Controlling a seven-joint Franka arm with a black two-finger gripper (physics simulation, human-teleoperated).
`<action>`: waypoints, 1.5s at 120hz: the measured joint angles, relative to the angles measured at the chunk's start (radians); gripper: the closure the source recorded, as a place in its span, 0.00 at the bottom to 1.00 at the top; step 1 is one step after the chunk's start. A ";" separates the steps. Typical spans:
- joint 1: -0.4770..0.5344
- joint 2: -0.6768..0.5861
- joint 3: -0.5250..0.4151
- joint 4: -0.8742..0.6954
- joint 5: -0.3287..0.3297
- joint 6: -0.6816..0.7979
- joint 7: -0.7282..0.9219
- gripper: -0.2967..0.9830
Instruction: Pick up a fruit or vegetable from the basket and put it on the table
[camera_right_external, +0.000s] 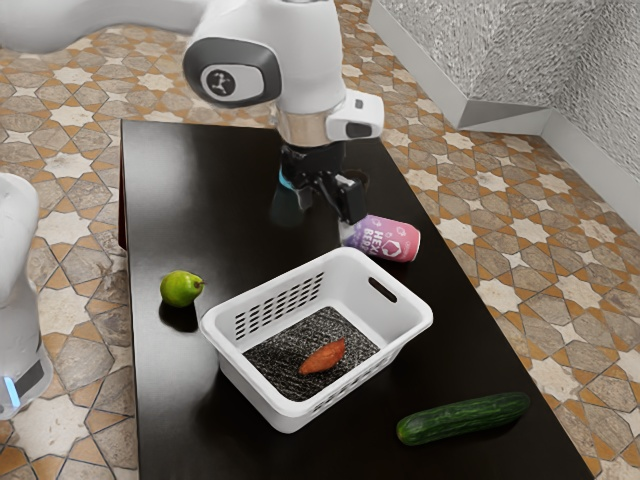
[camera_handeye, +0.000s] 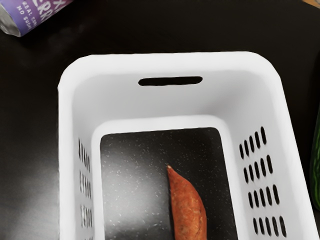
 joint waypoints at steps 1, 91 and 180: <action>-0.001 0.001 0.002 0.000 0.002 0.001 0.001 0.23; -0.208 -0.097 -0.017 -0.333 -0.002 0.185 0.057 0.23; -0.149 0.086 -0.011 -0.321 -0.014 0.429 0.069 0.23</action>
